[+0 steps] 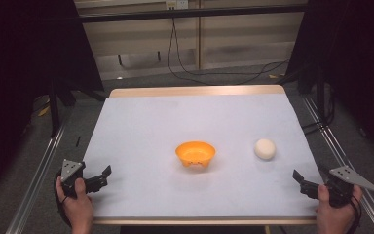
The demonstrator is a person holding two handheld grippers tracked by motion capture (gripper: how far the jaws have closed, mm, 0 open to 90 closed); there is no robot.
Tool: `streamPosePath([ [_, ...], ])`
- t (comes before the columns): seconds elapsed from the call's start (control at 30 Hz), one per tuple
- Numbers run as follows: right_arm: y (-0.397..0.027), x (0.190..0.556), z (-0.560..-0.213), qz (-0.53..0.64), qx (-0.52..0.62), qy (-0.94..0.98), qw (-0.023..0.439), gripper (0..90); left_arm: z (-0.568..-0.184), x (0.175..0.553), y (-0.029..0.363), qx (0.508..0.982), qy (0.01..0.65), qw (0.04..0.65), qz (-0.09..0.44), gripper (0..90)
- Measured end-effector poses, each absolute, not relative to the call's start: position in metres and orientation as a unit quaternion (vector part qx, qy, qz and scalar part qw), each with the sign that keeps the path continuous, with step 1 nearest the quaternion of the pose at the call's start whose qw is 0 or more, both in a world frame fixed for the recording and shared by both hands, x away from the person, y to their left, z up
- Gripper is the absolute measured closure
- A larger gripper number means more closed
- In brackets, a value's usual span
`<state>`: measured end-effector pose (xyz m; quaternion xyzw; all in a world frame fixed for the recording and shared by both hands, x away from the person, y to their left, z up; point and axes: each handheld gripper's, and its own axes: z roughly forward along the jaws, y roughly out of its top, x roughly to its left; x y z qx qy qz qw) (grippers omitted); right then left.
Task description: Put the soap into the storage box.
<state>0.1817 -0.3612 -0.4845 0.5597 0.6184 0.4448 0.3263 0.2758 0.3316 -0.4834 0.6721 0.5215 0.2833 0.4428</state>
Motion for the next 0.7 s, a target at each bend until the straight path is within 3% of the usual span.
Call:
streamPosePath([
  [0.7, -0.353, 0.201, -0.481, 0.382, 0.562, 0.678, 0.28, 2.5, -0.483, 0.275, 0.332, 0.672, 0.521, 0.445, 0.282, 0.0],
])
